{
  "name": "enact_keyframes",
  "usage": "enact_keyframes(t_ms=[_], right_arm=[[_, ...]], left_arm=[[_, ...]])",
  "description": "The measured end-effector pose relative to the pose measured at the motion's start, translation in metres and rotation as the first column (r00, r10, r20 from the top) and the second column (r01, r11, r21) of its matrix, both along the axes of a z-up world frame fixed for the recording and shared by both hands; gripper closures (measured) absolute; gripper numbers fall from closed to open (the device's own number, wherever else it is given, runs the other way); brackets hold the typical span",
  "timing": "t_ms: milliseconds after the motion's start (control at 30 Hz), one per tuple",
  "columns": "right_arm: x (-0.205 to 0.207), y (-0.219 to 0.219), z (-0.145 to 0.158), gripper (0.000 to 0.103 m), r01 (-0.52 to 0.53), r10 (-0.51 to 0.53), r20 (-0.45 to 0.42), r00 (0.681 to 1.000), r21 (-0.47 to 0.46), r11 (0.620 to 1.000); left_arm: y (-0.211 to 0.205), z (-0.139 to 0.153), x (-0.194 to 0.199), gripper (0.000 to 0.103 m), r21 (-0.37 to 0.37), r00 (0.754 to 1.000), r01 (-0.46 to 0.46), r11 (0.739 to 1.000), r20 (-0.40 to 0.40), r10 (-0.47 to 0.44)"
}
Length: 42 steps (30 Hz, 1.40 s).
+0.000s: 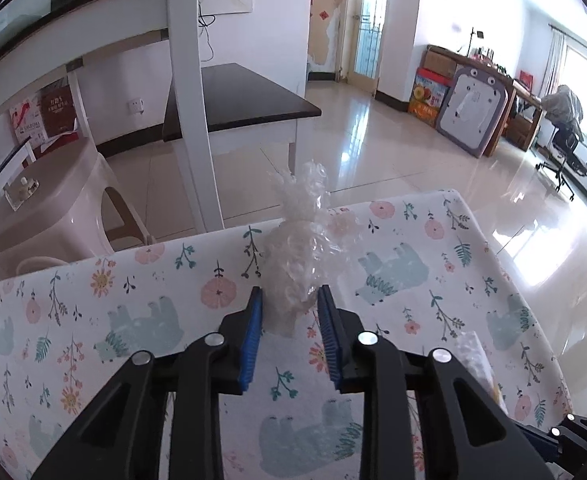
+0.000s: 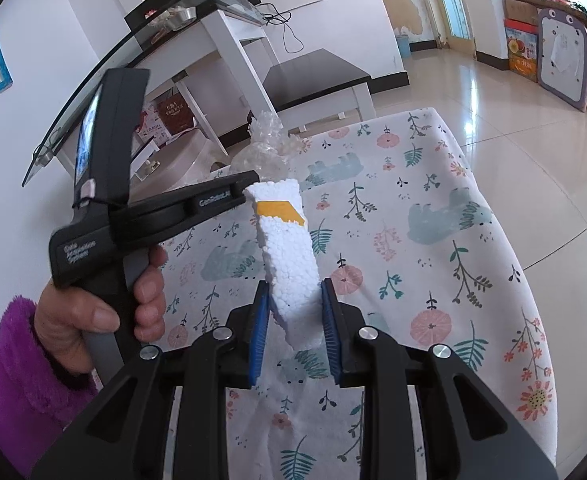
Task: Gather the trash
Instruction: 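Grasp the white foam strip with the right tool while the left tool grasps the clear plastic bag, then carry the foam strip and plastic bag over the pink bucket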
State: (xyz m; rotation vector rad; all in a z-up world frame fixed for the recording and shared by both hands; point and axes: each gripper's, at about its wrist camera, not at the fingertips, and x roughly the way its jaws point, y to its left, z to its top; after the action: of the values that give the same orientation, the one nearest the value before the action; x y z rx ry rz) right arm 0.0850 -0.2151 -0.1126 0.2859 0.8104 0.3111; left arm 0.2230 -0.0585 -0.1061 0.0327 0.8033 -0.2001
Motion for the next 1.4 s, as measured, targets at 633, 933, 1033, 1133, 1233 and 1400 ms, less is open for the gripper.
enact_keyframes(t_ms=[633,933,1033,1133,1233,1400], right_arm=[[-0.007,0.009,0.004,0.077,-0.069,0.069,0.045,0.997,0.008,0.998],[-0.003,0.018,0.002,0.077,-0.086,0.086,0.018,0.996,-0.033,0.996],[-0.003,0.019,0.002,0.077,-0.085,0.086,0.017,0.996,-0.042,0.995],[-0.004,0.022,0.003,0.077,-0.084,0.086,0.021,0.996,-0.063,0.994],[-0.008,0.030,0.005,0.077,-0.097,0.101,0.031,0.994,-0.105,0.990],[-0.018,0.046,0.009,0.077,-0.129,0.132,0.022,0.991,-0.120,0.984]], left_arm=[[0.043,0.047,-0.121,0.082,-0.016,0.976,-0.198,0.980,0.088,0.198],[0.074,0.062,-0.170,0.082,0.015,0.951,-0.283,0.959,0.136,0.278],[0.083,0.066,-0.182,0.082,0.012,0.943,-0.303,0.953,0.151,0.298],[0.095,0.070,-0.195,0.082,0.003,0.932,-0.331,0.943,0.153,0.327],[0.106,0.072,-0.206,0.082,-0.004,0.922,-0.356,0.934,0.158,0.352],[0.126,0.074,-0.220,0.082,-0.022,0.903,-0.399,0.917,0.163,0.397]])
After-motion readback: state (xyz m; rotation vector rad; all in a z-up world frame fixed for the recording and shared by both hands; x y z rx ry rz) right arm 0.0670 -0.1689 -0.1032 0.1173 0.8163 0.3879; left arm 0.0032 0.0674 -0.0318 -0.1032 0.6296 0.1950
